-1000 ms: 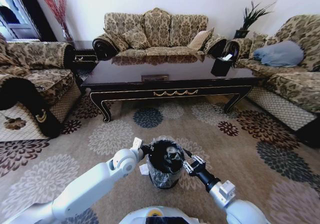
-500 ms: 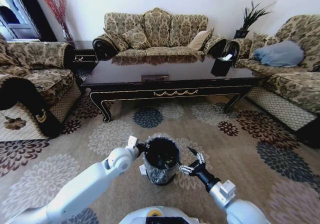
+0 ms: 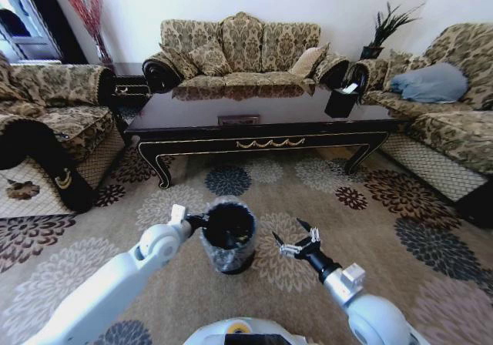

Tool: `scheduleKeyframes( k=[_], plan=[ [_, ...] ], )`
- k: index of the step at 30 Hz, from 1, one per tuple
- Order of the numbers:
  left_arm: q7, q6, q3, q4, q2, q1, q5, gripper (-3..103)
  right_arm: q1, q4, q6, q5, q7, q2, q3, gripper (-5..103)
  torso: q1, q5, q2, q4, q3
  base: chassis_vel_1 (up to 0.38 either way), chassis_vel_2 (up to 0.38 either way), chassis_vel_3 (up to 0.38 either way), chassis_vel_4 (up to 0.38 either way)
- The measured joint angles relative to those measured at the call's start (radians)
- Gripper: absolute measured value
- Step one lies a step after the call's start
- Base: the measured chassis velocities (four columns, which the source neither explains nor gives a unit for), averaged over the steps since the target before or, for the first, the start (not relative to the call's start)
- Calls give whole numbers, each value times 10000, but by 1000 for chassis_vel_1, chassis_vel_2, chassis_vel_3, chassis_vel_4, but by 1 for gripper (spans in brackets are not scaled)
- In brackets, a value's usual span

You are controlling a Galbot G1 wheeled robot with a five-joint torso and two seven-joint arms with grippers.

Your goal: Move to the front of the table and pick up the trash from the floor, then place it into the trash bin.

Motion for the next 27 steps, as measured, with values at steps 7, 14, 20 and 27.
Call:
scheduleKeyframes(
  k=[7, 14, 20, 27],
  plan=[
    [209, -224, -494, 128, 232, 120, -207, 4, 297, -911, 77, 102, -27, -256, 84, 100, 0, -1, 0, -7, 0, 0, 0, 0, 0],
    [446, -346, -1303, 364, 200, 587, -192, 4, 563, -1757, 224, 102, -147, -379, 106, 100, 0, -1, 1, -4, 0, 0, 0, 0, 0],
    [766, -395, -2595, 512, 67, 1412, -141, 4, 960, -2814, 545, -108, -641, -751, -344, 100, 0, 0, 0, -7, 0, 0, 0, 0, 0],
    [1138, -408, -4246, 489, -695, 3272, 290, 4, 2654, -4437, 1094, 366, -1766, -2350, -2078, 100, 0, -2, 0, -4, 0, 0, 0, 0, 0]
  ],
)
